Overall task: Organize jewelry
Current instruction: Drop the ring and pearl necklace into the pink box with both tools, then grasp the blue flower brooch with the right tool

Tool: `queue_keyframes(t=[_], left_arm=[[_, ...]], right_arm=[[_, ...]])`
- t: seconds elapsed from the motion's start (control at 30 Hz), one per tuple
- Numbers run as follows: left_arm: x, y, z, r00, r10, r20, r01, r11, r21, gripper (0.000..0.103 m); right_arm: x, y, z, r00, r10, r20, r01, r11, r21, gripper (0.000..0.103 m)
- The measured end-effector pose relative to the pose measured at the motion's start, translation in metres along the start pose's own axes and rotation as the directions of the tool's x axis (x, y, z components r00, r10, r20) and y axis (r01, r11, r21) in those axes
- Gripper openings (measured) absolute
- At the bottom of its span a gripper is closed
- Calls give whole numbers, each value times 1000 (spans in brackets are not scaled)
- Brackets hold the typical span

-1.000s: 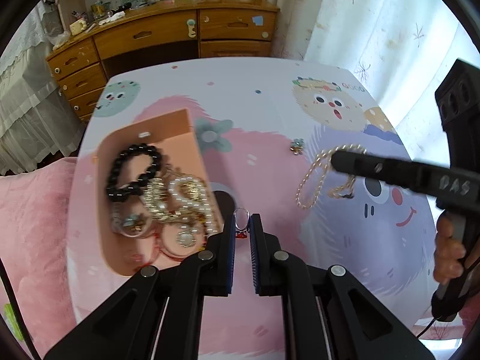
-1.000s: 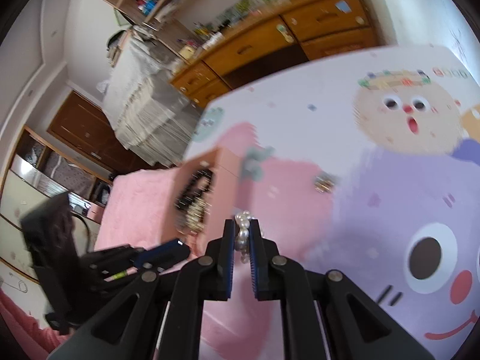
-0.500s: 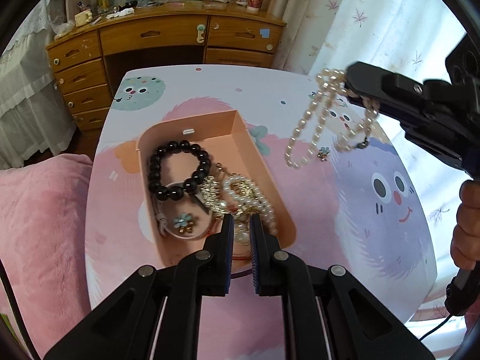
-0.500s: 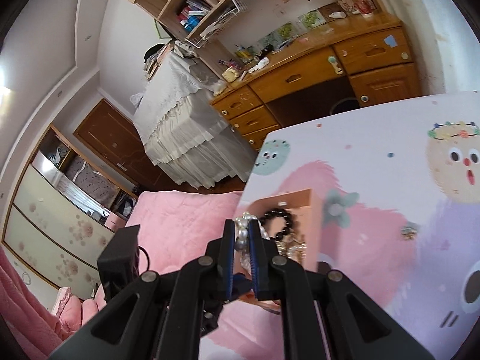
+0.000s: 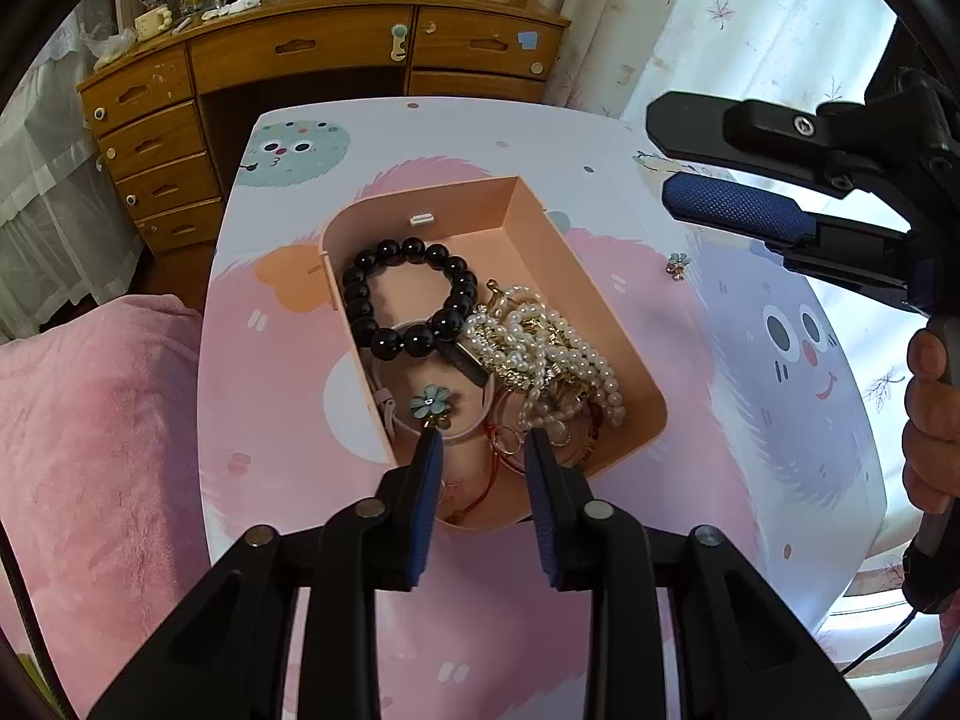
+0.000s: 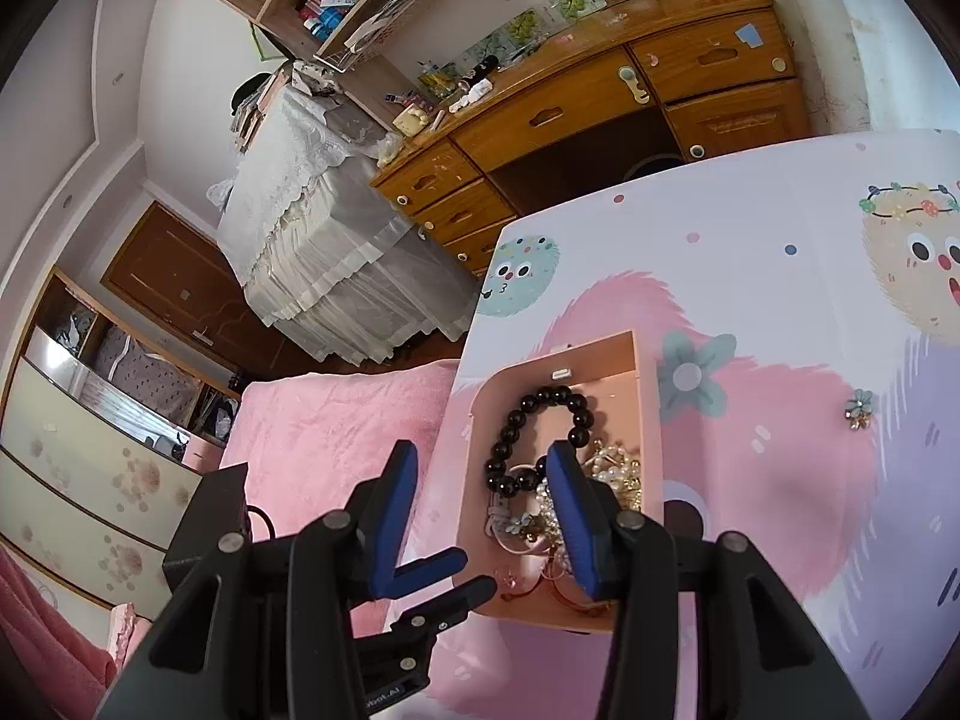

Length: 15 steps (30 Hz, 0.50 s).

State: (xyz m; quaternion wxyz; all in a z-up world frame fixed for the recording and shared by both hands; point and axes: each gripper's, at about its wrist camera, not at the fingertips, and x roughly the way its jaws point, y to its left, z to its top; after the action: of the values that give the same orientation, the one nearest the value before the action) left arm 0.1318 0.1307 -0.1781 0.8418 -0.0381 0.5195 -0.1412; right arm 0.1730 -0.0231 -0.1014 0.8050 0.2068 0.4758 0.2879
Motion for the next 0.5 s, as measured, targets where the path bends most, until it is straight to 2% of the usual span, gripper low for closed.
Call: queue_keyframes(t=[0.1, 0.17, 0.37, 0.4, 0.5], left_arm=[[-2, 0, -1, 1000, 10, -2, -10, 1000, -1, 56], [-3, -3, -1, 1000, 21, -5, -21, 1000, 6, 57], [2, -17, -3, 993, 94, -68, -93, 996, 15, 73], [3, -19, -3, 992, 107, -67, -106, 994, 13, 79], [2, -27, -5, 988, 146, -55, -146, 989, 12, 80]], right_arm=[[1, -2, -1, 1000, -30, -11, 30, 1000, -5, 45], [2, -5, -2, 998, -66, -20, 65, 998, -14, 45], [-2, -25, -4, 978, -206, -25, 205, 978, -33, 45], [-4, -30, -3, 971, -238, -21, 237, 971, -36, 45], [-9, -48, 1, 938, -347, -2, 346, 936, -57, 46]])
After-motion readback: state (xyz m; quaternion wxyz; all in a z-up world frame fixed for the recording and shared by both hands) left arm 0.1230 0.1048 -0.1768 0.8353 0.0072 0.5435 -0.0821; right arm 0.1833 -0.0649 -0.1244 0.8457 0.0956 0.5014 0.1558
